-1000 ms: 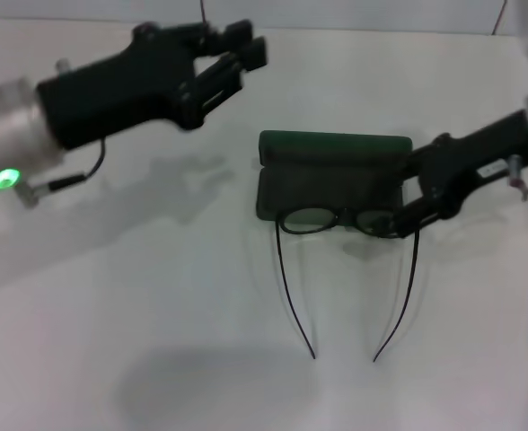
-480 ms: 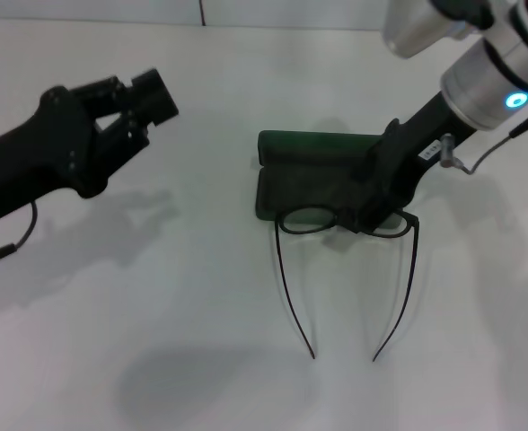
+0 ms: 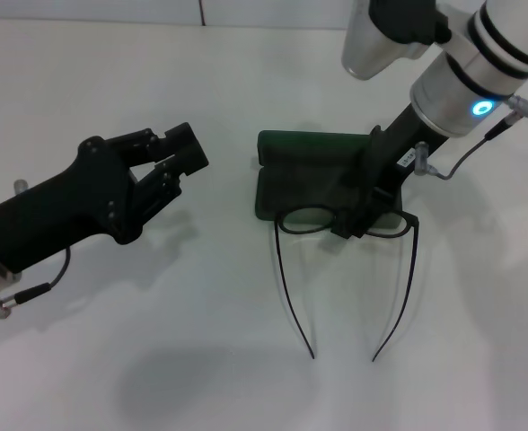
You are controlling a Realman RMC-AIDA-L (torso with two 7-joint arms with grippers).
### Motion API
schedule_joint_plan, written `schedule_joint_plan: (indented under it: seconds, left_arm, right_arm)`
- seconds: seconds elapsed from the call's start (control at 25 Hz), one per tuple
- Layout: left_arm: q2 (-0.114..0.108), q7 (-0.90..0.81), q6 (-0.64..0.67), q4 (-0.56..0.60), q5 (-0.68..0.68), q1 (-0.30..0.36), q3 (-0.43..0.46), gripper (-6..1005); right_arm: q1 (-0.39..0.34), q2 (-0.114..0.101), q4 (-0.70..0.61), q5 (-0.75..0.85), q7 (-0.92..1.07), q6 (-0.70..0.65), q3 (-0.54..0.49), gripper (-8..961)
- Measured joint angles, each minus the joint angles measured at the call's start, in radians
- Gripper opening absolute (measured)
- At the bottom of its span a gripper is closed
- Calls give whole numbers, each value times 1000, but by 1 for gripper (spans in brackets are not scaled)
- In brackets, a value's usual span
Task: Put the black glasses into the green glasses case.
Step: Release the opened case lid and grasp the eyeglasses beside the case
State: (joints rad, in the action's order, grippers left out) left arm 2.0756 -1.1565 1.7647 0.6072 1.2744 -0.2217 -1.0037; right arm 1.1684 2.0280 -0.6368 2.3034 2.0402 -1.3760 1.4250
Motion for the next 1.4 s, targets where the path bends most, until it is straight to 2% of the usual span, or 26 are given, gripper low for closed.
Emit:
schedule_joint_plan:
  seconds: [0.16,0.36,0.64,0.84,1.28,1.4]
  left_arm:
    - [3,8,-4,-33,2,-4,3,228]
    - [0,10,-7,-77,13,-13,3,228]
    - [9,27,-7,-86,17,-13,-1,229]
    - [10,28,-7,-94,19,-15,-2,230]
    - [14,29,-4,-103,20,-14,-4,230]
    - [14,29,-2,-107,20,-14,-4,230]
  right_arm:
    - [25,0,59,-5,-3,22,14,774]
    - [19,0,58,-32,-4,14,56,771]
    - [11,0,62,-71,-10,20,90,765]
    - [-5,0,55,-83,-10,16,107,594]
    - [-20,0,48,-88,-11,28,121,364]
    - [-23,0,37,-96,-11,31,128,333]
